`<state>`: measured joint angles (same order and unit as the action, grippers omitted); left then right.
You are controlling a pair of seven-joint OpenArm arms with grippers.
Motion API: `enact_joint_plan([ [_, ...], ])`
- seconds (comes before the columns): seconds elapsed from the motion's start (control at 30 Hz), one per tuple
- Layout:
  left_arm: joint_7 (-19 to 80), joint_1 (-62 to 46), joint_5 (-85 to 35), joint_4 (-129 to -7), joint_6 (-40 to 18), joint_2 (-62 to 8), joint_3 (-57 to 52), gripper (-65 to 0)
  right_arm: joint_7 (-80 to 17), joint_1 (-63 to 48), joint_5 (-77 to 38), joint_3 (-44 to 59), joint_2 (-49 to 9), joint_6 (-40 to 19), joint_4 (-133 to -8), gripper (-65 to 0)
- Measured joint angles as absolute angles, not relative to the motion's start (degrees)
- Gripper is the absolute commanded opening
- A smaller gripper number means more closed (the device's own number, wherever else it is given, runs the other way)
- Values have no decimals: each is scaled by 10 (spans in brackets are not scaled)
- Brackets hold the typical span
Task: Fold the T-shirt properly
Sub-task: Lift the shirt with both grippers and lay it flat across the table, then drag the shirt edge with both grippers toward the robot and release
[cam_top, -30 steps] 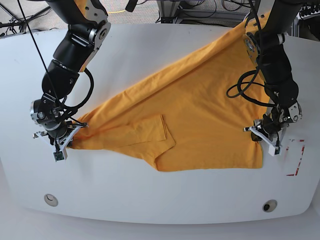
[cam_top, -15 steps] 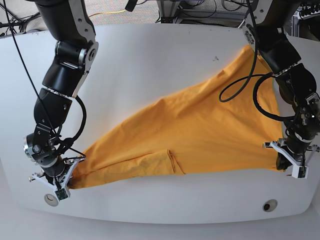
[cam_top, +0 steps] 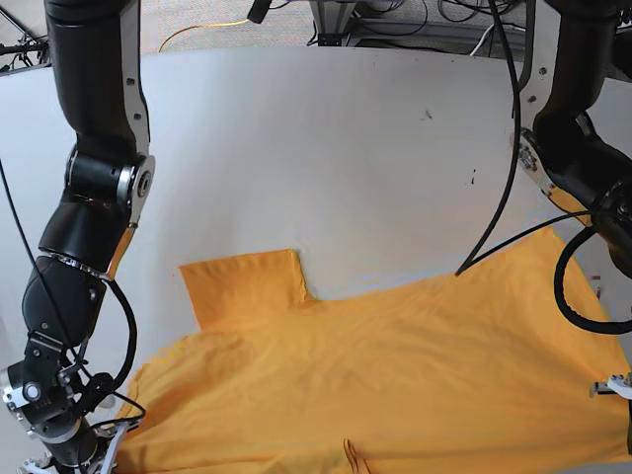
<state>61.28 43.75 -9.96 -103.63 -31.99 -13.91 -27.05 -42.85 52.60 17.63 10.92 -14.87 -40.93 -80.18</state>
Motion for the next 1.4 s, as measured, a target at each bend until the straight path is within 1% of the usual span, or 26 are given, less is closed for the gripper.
enact_joint_plan([
  [0.1,610,483,-101,-1035,-320,-149,-271,-650,-436,569,175,93,-153,-409,-804,-650],
  [0.23,608,505,-102,-1034,-319,-168,-259,-650,-477,613,171,91,-152,-410,-805,-650],
  [0.33,605,496,-105,-1029,-320,-173,-248,-650,-501,635,175,93,-156,-410,-817,-650],
  [0.47,606,445,-108,-1029,-322,-170,-245,-650,-541,614,175,95,-158,-408,-881,-650],
  [0.57,611,396,-105,-1032,-321,-166,-244,-650,-564,559,179,95,-158,-408,-933,-650],
  [0.7,611,332,-102,-1067,-321,-156,-248,-650,-586,468,175,96,-156,-409,-1004,-650],
  [0.9,608,223,-105,-1100,-329,-146,-246,-650,-588,314,179,152,-144,-407,-1095,-650],
  [1.07,605,140,-106,-1107,-371,-146,-252,-650,-587,219,174,197,-118,-407,-1119,-650],
  [1.2,604,60,-112,-1119,-404,-142,-288,-650,-582,148,166,236,-100,-407,-1130,-650],
  [1.4,597,-26,-117,-1123,-406,-118,-333,-650,-579,64,167,281,-67,-408,-1136,-650],
])
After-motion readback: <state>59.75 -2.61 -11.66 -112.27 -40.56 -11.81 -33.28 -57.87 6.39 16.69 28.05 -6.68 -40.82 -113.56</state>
